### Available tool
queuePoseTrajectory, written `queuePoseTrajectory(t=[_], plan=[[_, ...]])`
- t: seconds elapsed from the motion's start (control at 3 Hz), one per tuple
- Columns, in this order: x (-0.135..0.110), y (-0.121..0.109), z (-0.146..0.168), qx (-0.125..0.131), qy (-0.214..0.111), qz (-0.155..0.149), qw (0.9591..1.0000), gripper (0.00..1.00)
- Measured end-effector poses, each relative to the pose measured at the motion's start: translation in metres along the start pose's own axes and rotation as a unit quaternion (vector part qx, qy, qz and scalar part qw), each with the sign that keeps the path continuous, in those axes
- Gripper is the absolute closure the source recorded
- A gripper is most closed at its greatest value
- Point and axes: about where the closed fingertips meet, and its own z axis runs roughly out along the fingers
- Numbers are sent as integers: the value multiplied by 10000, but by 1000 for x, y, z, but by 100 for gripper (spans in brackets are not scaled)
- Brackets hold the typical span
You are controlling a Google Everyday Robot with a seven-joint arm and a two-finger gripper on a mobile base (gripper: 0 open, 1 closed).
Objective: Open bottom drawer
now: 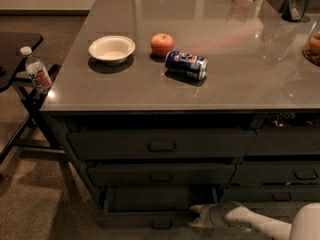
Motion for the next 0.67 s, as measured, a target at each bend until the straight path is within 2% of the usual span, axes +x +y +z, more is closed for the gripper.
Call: queuePoseTrajectory(t=[0.33, 0.67], plan=[[1, 0, -2, 0, 0, 0, 10000, 36], [10, 14, -7, -127, -97, -132, 9998, 12]])
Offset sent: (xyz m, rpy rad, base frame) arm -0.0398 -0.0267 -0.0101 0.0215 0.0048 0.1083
